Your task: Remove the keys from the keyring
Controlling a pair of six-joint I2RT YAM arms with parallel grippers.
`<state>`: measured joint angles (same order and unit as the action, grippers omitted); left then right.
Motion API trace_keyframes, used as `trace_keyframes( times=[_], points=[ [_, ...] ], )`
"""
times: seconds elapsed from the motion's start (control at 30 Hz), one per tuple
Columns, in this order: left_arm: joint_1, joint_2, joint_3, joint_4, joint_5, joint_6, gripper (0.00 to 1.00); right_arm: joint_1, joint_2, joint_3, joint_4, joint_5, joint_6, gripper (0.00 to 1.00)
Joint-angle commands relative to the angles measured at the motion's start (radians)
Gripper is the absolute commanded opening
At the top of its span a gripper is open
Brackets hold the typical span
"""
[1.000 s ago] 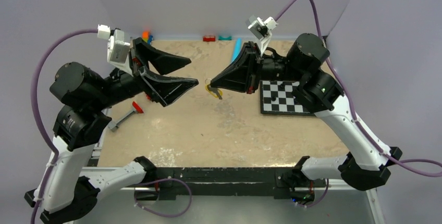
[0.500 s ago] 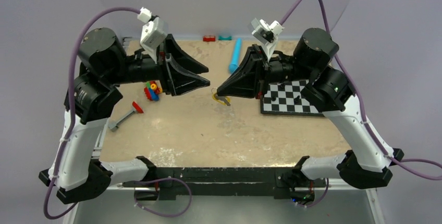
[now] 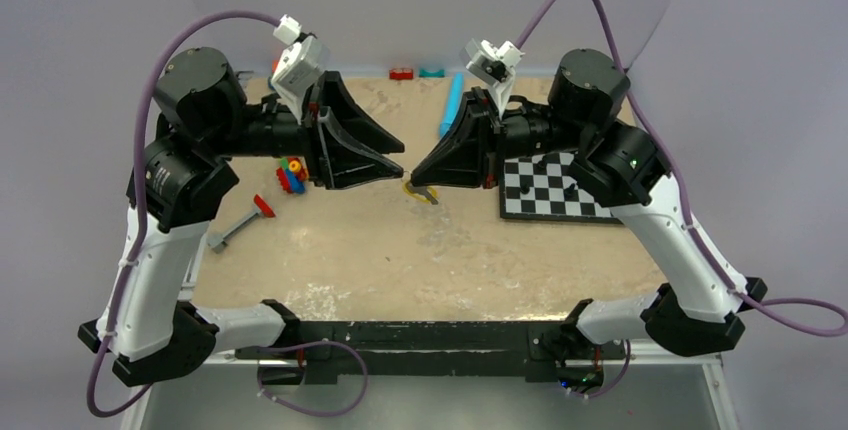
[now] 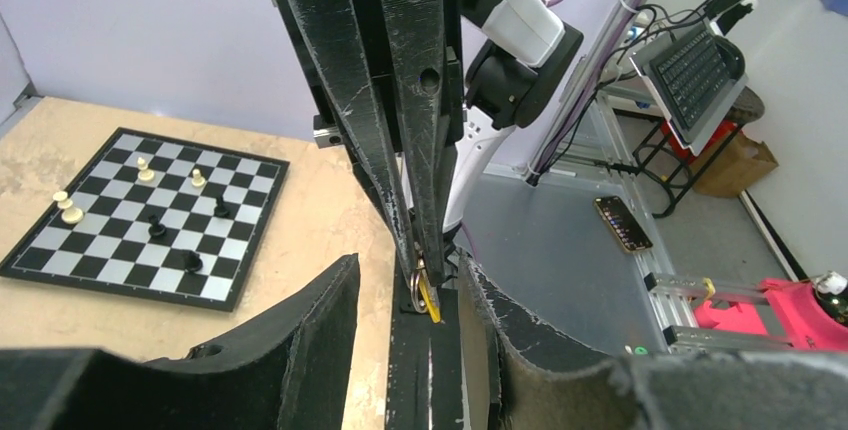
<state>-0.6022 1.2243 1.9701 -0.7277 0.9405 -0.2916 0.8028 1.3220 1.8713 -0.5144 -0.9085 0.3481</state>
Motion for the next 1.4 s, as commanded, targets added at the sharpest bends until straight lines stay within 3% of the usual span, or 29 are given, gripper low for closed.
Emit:
trace_keyframes(
  times=[0.0,0.6,0.97,1.1,1.37],
  points=[
    [0.008,-0.005,0.037,-0.003,0.045,-0.032,0.45,0.001,-0.011,0.054,-0.010,-0.012,-0.027,0.00],
    [0.006,0.000,-0.019,0.047,0.063,-0.061,0.37,0.001,0.023,0.095,-0.006,-0.013,-0.019,0.00],
    [0.006,-0.013,-0.033,0.007,0.042,-0.031,0.19,0.001,0.029,0.101,0.007,-0.009,-0.008,0.00],
    [0.005,-0.019,-0.040,0.000,0.031,-0.023,0.18,0.001,0.032,0.101,0.016,-0.009,-0.001,0.00],
    [0.006,-0.031,-0.060,0.035,0.020,-0.042,0.00,0.001,0.036,0.092,0.037,-0.007,0.015,0.00]
  ],
)
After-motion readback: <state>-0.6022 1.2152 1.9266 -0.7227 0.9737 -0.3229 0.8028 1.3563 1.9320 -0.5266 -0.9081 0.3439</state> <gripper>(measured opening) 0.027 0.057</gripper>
